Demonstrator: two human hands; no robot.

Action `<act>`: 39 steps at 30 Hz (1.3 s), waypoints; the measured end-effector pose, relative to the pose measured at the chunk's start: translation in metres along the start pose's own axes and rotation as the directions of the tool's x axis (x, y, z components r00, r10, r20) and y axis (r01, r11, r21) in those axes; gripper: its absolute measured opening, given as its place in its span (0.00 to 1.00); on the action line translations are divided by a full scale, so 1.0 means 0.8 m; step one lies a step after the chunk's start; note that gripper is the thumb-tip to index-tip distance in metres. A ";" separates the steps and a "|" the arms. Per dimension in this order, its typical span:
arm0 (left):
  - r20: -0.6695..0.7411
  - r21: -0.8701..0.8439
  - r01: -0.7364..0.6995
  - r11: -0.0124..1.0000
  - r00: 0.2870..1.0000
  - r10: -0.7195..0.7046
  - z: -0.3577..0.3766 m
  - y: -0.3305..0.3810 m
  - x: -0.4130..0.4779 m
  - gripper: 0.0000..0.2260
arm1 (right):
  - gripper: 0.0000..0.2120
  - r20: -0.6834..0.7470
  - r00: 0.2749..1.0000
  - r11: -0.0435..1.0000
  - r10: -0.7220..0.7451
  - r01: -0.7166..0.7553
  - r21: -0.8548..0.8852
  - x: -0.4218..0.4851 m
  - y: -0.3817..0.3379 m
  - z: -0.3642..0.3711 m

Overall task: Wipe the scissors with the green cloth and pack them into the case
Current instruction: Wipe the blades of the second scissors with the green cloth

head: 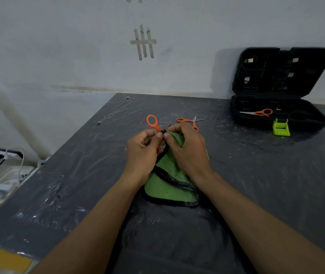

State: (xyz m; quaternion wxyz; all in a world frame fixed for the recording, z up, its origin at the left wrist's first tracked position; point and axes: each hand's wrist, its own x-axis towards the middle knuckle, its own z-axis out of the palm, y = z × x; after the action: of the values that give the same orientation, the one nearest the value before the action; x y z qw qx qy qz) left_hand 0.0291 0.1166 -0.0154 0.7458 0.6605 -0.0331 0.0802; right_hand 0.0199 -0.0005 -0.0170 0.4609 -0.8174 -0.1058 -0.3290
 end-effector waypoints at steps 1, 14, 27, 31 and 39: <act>-0.003 0.011 -0.003 1.000 1.000 0.003 0.000 -0.001 0.000 0.05 | 0.04 0.007 1.000 1.000 0.015 -0.016 0.006 0.000 -0.001 0.000; -0.011 0.222 -0.104 0.969 0.994 0.110 0.000 -0.002 0.004 0.04 | 0.03 0.023 0.996 0.996 0.090 -0.090 0.008 -0.005 -0.011 -0.002; 0.029 0.252 -0.142 0.957 0.990 0.139 -0.003 0.000 0.000 0.04 | 0.02 -0.031 0.989 0.990 0.142 -0.142 -0.014 -0.002 -0.001 0.002; 0.027 0.241 -0.137 0.961 0.991 0.135 -0.003 0.001 0.001 0.04 | 0.03 -0.038 0.987 0.988 0.156 -0.156 -0.017 -0.001 0.000 0.002; -0.037 -0.007 0.021 1.000 0.999 -0.022 -0.007 0.007 -0.001 0.03 | 0.02 -0.084 0.985 0.988 0.151 -0.147 0.054 0.001 0.002 -0.005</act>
State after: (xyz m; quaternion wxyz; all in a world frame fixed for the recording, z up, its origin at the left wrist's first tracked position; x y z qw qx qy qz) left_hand 0.0268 0.1227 -0.0109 0.7491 0.6569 -0.0123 0.0844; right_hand 0.0193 -0.0044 -0.0161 0.5079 -0.7965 -0.0317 -0.3266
